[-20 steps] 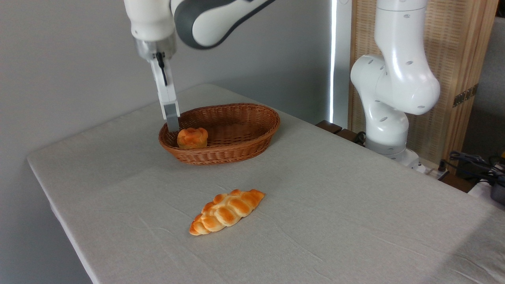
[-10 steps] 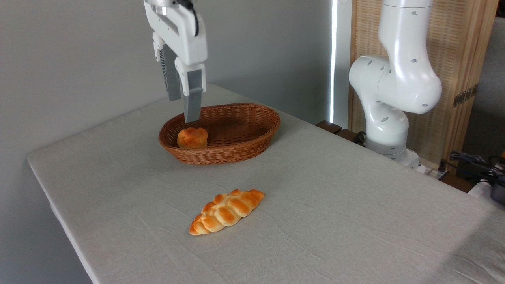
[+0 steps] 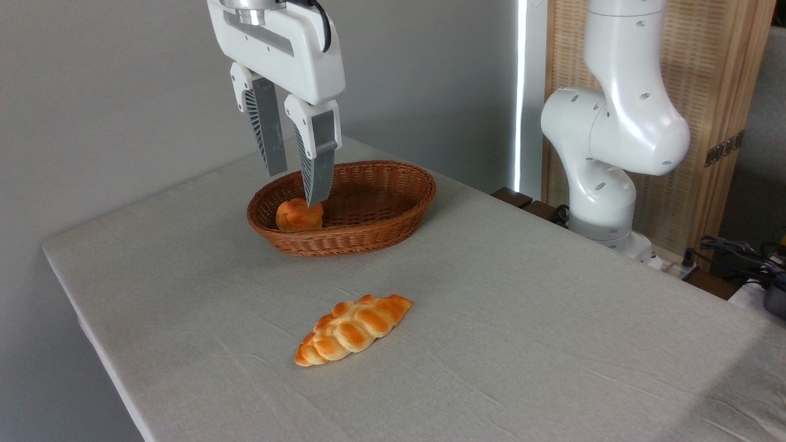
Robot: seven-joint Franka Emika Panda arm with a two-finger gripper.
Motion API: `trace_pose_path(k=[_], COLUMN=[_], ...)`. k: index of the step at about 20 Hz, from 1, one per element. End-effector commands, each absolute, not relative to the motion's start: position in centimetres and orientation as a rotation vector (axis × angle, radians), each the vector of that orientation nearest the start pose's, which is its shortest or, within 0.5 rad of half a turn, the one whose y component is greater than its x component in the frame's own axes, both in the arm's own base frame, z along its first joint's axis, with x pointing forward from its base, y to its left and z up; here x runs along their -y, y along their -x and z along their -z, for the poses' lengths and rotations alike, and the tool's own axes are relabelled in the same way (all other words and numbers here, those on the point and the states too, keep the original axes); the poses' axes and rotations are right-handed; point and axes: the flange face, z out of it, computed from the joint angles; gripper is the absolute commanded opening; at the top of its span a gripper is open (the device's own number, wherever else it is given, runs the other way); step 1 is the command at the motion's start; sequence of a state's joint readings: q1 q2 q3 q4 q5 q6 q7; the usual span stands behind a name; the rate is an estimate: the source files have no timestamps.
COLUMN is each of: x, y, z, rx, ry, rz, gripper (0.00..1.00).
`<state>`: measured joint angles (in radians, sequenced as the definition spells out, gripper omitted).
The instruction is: Put bread into the basket
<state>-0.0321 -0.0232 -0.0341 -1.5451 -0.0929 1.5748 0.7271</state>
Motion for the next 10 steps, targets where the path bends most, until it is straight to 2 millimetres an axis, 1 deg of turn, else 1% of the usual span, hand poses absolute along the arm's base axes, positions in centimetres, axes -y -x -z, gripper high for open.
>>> trace_pose_path(k=[1, 8, 10], x=[4.32, 4.23, 4.32], y=[-54.69, -54.74, -54.80], z=[-65.52, -65.31, -64.95], rx=[-1.211, -1.203, -1.199], ry=[2.933, 2.918, 2.922], rz=[0.081, 0.082, 0.073], gripper=[1.00, 1.00, 1.00])
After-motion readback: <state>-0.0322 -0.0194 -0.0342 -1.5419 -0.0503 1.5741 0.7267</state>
